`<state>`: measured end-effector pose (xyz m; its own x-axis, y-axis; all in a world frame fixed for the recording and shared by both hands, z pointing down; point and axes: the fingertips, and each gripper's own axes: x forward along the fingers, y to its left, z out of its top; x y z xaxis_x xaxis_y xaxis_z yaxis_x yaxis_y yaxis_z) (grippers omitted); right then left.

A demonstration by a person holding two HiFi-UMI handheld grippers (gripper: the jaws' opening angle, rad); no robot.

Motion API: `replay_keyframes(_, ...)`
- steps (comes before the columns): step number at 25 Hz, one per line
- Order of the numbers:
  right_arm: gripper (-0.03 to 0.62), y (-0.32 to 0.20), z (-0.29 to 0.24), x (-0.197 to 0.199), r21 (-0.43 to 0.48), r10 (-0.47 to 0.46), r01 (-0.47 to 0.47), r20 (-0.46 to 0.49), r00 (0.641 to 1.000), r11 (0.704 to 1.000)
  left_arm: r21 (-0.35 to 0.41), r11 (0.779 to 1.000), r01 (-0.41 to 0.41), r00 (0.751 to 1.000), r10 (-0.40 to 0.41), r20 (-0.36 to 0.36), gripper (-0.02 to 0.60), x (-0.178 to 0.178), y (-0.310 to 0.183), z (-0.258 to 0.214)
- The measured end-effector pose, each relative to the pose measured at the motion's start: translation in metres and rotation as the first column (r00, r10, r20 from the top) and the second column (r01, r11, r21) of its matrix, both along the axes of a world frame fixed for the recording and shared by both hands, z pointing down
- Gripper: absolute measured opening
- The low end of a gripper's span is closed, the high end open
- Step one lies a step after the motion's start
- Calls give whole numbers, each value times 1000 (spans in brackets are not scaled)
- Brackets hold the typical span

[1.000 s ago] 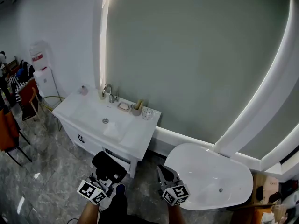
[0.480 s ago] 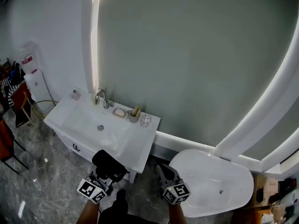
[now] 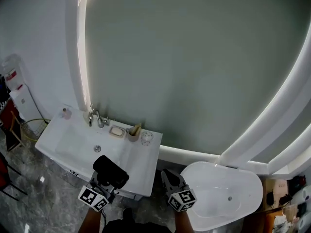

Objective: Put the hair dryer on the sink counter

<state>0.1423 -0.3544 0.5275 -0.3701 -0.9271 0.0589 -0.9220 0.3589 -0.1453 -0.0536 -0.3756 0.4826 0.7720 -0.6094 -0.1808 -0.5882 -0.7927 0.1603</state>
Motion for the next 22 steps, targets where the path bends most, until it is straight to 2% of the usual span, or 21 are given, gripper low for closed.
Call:
replay_keyframes(6,32,-33,6,11,-4,37,-37,-30,999,999,-12,999,-34,999,34,6,230,8,-50,6)
replay_keyframes(15,32,-68,19,39,-42,29,-30,-26,999,999,-75,996,-38,999,38,5,229,36,-80,26)
replay_keyframes(22,32,-94,14,52,-18,14,-15,-26,1000,1000,-71,997,-23,1000,24,11,229,51,-98,30)
